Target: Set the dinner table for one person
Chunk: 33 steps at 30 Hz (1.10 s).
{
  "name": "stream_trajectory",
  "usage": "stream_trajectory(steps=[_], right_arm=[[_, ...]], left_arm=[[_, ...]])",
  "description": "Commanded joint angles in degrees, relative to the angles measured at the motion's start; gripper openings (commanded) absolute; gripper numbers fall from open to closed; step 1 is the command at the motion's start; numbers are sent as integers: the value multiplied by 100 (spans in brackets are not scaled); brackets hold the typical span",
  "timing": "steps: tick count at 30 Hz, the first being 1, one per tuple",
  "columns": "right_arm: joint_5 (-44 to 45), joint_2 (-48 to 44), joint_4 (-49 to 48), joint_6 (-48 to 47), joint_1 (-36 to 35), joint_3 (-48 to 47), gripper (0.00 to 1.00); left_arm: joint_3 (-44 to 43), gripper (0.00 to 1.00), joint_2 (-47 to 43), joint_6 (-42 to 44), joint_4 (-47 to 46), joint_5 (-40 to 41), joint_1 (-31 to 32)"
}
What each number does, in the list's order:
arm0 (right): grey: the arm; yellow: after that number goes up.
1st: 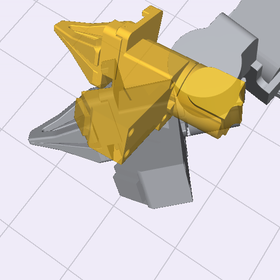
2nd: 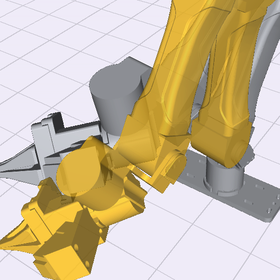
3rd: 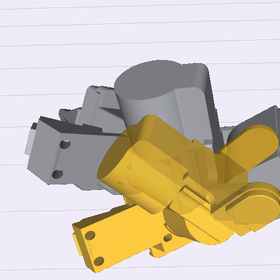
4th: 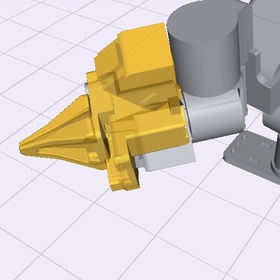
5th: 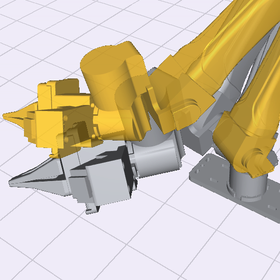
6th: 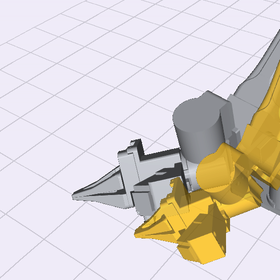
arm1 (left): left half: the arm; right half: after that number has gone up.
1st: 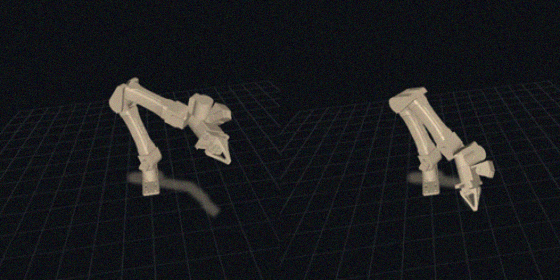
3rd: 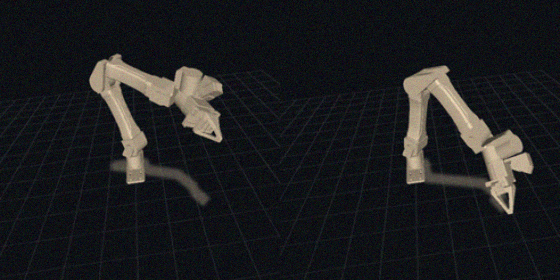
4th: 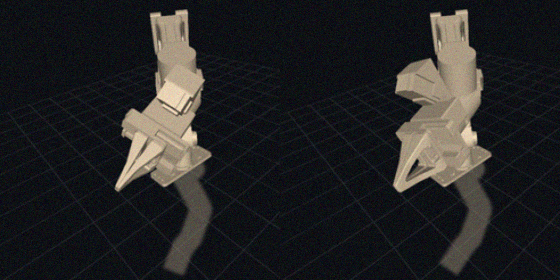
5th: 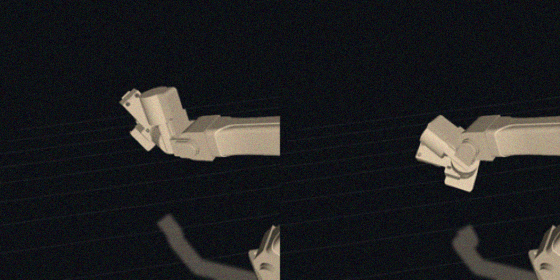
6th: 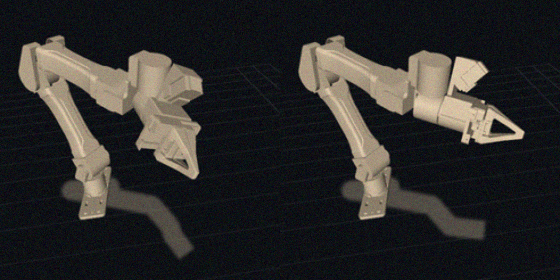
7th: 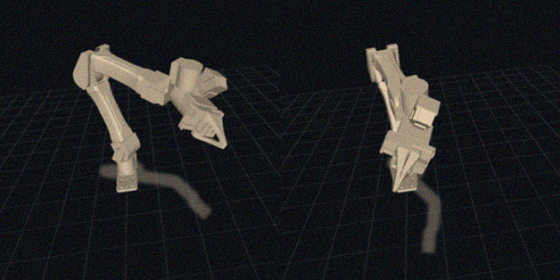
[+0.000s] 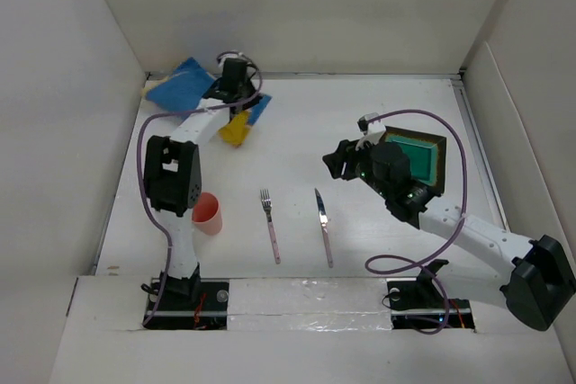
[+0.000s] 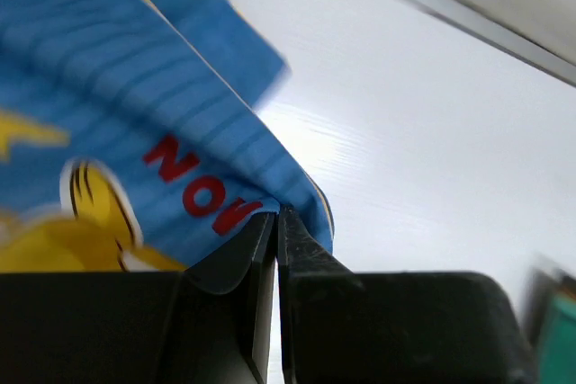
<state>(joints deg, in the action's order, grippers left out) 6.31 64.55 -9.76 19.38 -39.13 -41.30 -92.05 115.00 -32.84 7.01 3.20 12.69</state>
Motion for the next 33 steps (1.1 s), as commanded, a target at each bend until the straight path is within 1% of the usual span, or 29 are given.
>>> stream_trajectory(steps=[1,4,5,6,8,9,11,12,14,15,16,17,18,19,20,21,22,23,24,25,26,27,29,30,31,32,33], right_arm=[[511,110,-325,-65,-59,-71,55],[775,233,-203,-74,-59,-150,56],[837,268,-167,-83,-59,-168,56],[959,294,-149,-66,-59,-185,56],[1048,391,-70,-57,-59,-229,58],[1170,400,-70,-48,-59,-238,58],[1267,435,0,-48,-7,-273,60],[1303,453,9,-48,-6,-282,60],[1294,496,9,-39,64,-343,60],[1268,514,9,-30,194,-370,59],[1242,532,-26,-13,257,-388,58],[1189,601,-43,13,309,-396,54],[1058,646,-87,14,432,-423,38],[1005,707,-105,5,485,-466,29],[978,769,-88,31,538,-502,23],[934,874,-79,31,538,-580,14],[890,927,-79,40,686,-616,11],[838,988,-105,75,688,-668,9],[672,1163,-175,58,775,-721,11],[575,1286,-262,58,837,-887,13],[521,1444,-246,75,837,-1028,19],[460,1620,-220,92,837,-1186,35],[354,2217,-141,171,898,-1660,51],[232,2437,-123,215,977,-1827,56],[196,2865,-131,242,978,-2142,61],[109,3105,-114,312,1178,-2346,63],[-171,3342,-36,365,1267,-2574,63]], left_arm=[[-672,0,294,260,-76,-784,723],[-1261,0,751,515,-50,-899,1147],[-1419,0,874,576,2,-874,1374],[-1699,0,1101,603,133,-839,1472],[-1877,0,1270,700,213,-778,1692],[-1843,0,1305,683,161,-734,1693],[-1624,0,1227,473,38,-672,1693],[-1153,0,974,350,-241,-620,1693],[-510,0,604,-36,-655,-601,1693],[137,0,237,-212,-1135,-593,1641],[422,0,33,-345,-1323,-567,1640],[703,0,-125,-537,-1490,-540,1640],[1150,0,-466,-591,-1700,-488,1640],[1311,0,-626,-635,-1720,-183,1640],[1460,0,-793,-662,-1729,-101,1640],[1775,0,-1178,-714,-1772,4,1588],[1926,0,-1417,-750,-1773,283,1588],[2110,0,-1654,-811,-1781,434,1588],[2573,0,-2170,-916,-1929,549,1588],[2822,0,-2410,-952,-2061,672,1588],[3068,0,-2621,-1005,-2176,682,1588],[3471,0,-2945,-1049,-2290,699,1588],[3746,0,-3185,-1189,-2309,691,1588],[3991,0,-3351,-1224,-2352,682,1588],[4106,0,-3422,-1312,-2379,630,1657],[4247,0,-3484,-1347,-2440,612,1710],[4492,0,-3598,-1374,-2571,585,1711]])
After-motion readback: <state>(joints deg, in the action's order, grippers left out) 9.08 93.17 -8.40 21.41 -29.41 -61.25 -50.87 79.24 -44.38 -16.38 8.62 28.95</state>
